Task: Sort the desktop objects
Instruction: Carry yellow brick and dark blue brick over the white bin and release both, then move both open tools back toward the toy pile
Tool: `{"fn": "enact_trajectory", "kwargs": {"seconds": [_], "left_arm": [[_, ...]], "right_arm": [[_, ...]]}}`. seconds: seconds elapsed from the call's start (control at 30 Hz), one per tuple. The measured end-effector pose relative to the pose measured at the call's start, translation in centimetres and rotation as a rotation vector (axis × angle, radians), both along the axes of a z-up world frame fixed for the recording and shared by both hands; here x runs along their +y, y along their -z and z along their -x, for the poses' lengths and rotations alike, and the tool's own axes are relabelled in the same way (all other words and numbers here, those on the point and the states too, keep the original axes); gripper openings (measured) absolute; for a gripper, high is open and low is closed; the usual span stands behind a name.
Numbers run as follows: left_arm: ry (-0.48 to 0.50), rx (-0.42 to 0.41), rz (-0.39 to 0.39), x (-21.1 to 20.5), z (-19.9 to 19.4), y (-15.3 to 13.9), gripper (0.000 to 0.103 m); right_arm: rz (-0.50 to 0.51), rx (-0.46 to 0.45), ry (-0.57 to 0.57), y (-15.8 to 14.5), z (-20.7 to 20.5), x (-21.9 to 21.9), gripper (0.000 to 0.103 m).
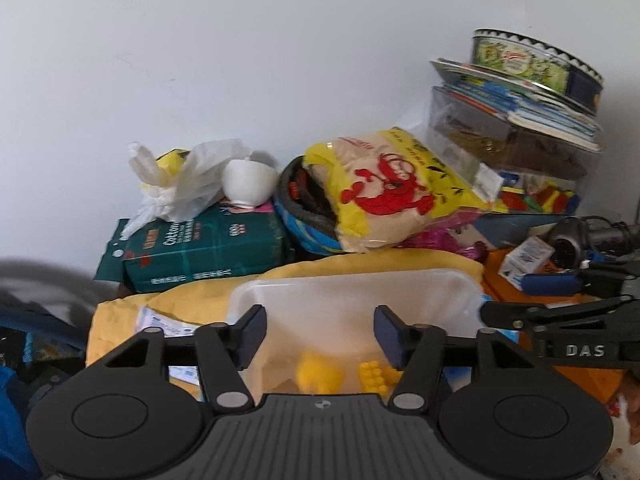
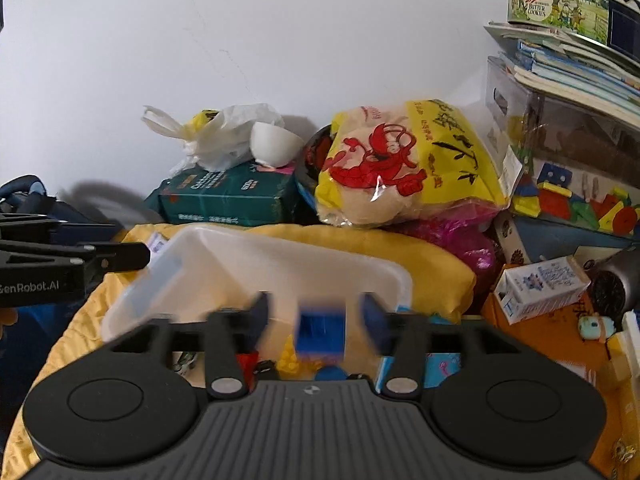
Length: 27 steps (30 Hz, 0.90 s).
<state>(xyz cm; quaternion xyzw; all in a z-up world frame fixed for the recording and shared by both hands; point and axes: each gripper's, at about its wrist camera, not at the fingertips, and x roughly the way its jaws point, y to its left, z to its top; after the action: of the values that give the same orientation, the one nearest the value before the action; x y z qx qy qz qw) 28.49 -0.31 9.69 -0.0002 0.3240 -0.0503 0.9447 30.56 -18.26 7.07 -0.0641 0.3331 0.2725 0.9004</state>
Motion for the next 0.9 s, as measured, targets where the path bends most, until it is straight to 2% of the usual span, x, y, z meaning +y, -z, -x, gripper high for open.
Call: {"fn": "enact_trajectory", "kwargs": {"seconds": [0.13, 0.3, 0.4, 0.53, 0.6, 0.73, 0.9], "left_arm": [[0.011, -0.002, -0.021, 0.7, 1.2, 1.0, 0.063], [0.044, -0.014, -0.045, 1.5, 6.4, 4.0, 0.063], [0.078, 0.021, -0.06, 1.6, 10.8, 7.5, 0.063], [0.087, 0.118, -0.035, 1.9, 15.6, 12.1, 0.063], [0.084, 0.154, -0.047, 2.0, 17.3, 14.1, 0.063], [0.09, 0.197, -0.055, 2.2, 18.8, 17.1, 0.062], [0.086, 0.211, -0.053, 2.8, 18.5, 18.1, 0.062]], "right_arm": [[0.01, -0.014, -0.011, 0.2, 0.5, -0.4, 0.064], [-0.001, 0.0, -0.063, 2.0, 3.9, -1.1, 0.063], [-0.01, 0.034, -0.109, 4.5, 7.7, -1.5, 0.063], [0.002, 0.109, -0.161, 8.8, 13.5, -1.6, 0.061], [0.006, 0.155, -0.195, 10.9, 16.2, -1.6, 0.061], [0.047, 0.207, -0.291, 13.9, 20.1, -0.8, 0.057], [0.101, 0.167, -0.372, 15.7, 21.0, 1.6, 0.057]]}}
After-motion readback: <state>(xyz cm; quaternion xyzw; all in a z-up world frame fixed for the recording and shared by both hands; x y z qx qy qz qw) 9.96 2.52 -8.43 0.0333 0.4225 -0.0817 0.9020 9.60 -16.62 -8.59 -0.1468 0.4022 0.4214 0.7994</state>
